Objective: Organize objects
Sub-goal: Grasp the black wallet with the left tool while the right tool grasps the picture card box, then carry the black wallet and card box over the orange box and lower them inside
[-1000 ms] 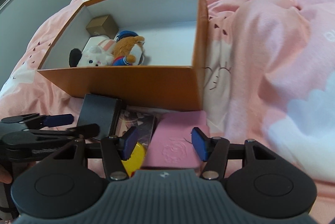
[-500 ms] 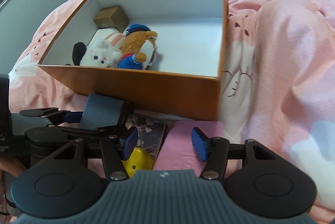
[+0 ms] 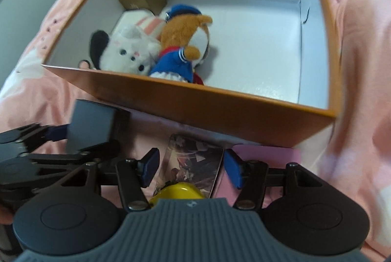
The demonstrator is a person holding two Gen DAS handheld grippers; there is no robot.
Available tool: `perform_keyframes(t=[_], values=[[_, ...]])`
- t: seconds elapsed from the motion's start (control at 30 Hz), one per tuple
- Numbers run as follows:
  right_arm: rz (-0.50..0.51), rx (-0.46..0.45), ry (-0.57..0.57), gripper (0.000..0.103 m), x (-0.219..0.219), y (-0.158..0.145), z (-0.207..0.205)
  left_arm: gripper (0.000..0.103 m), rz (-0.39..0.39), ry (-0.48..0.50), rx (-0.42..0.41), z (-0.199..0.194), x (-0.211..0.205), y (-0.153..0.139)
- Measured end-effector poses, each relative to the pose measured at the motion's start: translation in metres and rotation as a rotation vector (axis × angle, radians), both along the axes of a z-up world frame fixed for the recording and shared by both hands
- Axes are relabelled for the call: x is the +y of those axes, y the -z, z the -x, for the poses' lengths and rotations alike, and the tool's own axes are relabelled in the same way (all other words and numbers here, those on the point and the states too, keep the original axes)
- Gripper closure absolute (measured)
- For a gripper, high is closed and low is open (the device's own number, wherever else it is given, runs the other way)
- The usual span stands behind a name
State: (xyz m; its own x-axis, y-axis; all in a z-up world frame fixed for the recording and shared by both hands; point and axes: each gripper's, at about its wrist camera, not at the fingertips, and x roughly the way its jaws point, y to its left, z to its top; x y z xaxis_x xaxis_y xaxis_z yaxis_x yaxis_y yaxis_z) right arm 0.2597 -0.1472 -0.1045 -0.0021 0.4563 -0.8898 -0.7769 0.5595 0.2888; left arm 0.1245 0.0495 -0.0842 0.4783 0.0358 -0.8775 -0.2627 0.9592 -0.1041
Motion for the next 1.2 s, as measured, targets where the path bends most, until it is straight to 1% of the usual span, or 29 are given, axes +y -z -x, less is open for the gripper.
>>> perform_keyframes(t=[0.1,0.13,0.2,0.27,0.33,0.47,0.57,0.63,0.77,0.87,1.0,1.1,1.2], values=[[0.02,0.017,0.014,0.038,0.007,0.007,-0.001,0.014,0.009,-0.004,-0.014,0.001,0.005,-0.005],[0.024,0.02,0.016,0.035,0.009,0.009,-0.001,0.014,0.014,-0.004,-0.017,0.002,0.006,-0.006],[0.038,0.021,0.015,0.035,0.014,0.012,0.0,0.014,0.023,-0.005,-0.02,-0.002,0.008,-0.003],[0.056,0.023,0.021,0.036,0.019,0.017,0.001,0.014,0.032,-0.008,-0.022,0.0,0.01,-0.003],[0.075,0.013,0.023,0.04,0.022,0.021,0.003,0.014,0.037,-0.011,-0.025,0.001,0.011,-0.003],[0.058,0.007,0.033,0.041,0.018,0.018,0.005,0.014,0.035,-0.01,-0.039,0.003,0.011,-0.008],[0.04,-0.032,0.004,0.041,0.014,0.006,0.014,0.014,0.033,-0.001,-0.051,0.007,0.01,-0.013],[0.022,-0.077,-0.031,0.042,0.011,-0.005,0.024,0.014,0.028,0.005,-0.062,0.01,0.008,-0.018],[-0.035,-0.151,-0.074,0.043,0.0,-0.028,0.041,0.014,0.023,0.02,-0.091,0.018,0.005,-0.032],[-0.089,-0.189,-0.08,0.043,-0.011,-0.047,0.042,0.014,0.028,0.031,-0.123,0.025,0.002,-0.043],[-0.156,-0.207,-0.083,0.043,-0.023,-0.073,0.042,0.014,0.031,0.051,-0.176,0.031,-0.002,-0.063],[-0.206,-0.2,-0.081,0.043,-0.021,-0.092,0.041,0.014,0.016,0.057,-0.225,0.03,-0.004,-0.081],[-0.262,-0.191,-0.067,0.043,-0.027,-0.112,0.034,0.014,0.017,0.071,-0.263,0.023,-0.002,-0.098]])
